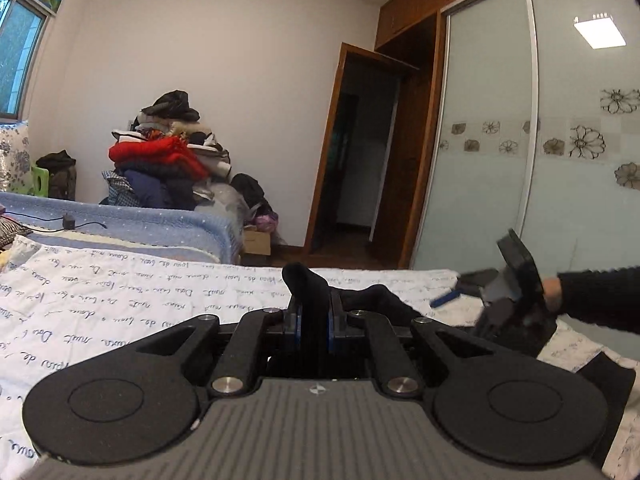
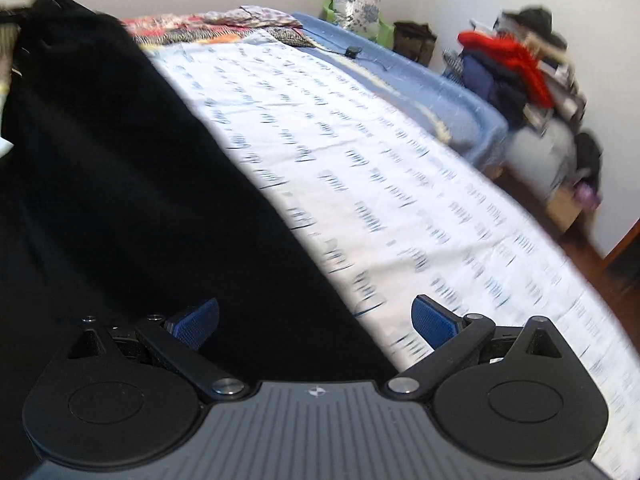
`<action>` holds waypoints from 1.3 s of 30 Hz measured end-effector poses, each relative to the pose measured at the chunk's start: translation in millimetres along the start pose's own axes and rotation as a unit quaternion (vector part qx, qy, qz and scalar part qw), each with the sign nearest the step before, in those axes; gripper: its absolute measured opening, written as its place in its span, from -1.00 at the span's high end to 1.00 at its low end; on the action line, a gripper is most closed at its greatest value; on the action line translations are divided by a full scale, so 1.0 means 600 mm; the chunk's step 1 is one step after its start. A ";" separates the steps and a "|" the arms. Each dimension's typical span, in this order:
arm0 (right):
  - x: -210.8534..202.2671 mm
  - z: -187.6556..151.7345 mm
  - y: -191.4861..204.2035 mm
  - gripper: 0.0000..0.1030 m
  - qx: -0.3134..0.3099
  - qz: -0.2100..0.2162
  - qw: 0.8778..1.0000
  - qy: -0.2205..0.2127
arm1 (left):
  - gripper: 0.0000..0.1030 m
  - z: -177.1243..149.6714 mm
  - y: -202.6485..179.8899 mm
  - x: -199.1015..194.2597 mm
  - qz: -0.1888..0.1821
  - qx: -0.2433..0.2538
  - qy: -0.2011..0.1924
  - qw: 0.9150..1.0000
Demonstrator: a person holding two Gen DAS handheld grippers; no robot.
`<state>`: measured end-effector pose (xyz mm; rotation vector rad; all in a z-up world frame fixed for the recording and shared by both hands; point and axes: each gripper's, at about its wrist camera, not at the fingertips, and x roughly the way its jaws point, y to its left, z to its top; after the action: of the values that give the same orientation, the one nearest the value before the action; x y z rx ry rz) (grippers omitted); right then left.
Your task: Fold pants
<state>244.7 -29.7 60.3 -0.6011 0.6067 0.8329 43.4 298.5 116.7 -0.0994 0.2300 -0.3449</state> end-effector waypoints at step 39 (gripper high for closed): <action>-0.147 -0.101 0.311 0.88 0.002 0.049 0.999 0.000 | -0.67 -0.194 0.153 -0.188 0.040 -0.348 0.095 0.932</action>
<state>31.2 -15.3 35.0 -0.5708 0.6423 0.9232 -58.2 416.6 14.5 -0.7578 0.5425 -0.1778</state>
